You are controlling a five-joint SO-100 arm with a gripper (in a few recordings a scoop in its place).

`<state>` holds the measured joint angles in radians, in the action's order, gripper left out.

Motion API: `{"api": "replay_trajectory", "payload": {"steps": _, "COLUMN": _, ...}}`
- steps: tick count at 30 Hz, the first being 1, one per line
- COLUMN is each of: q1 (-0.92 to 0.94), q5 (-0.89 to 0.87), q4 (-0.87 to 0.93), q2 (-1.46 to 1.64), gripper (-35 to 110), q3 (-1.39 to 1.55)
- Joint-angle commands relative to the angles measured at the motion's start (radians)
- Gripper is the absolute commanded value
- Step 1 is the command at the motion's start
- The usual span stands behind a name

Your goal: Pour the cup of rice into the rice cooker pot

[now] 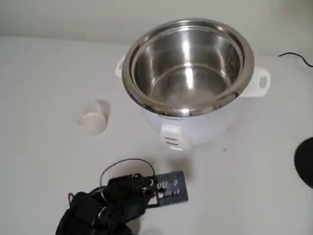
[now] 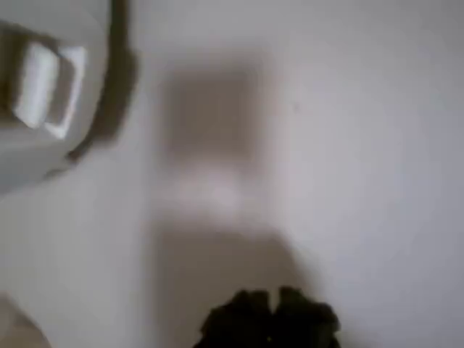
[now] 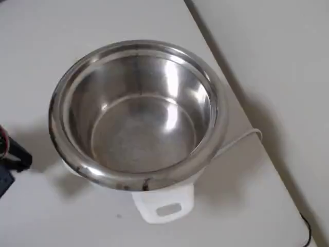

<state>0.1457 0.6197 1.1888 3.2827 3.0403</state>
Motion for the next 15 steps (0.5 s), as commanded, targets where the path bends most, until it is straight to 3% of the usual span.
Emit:
{"api": "replay_trajectory", "payload": {"steps": 1, "q1": 0.041, "q5": 0.414, "q4": -0.107, "q2": 0.005, "gripper": 0, "q3": -0.002}}
{"api": "replay_trajectory", "payload": {"steps": 7, "q1": -0.032, "q5": 0.604, "q4": -0.129, "q2": 0.005, "gripper": 0, "q3": -0.126}}
{"api": "replay_trajectory", "payload": {"steps": 15, "q1": -0.313, "q5": 0.788, "q4": -0.166, "q2": 0.006, "gripper": 33, "q3": -0.176}}
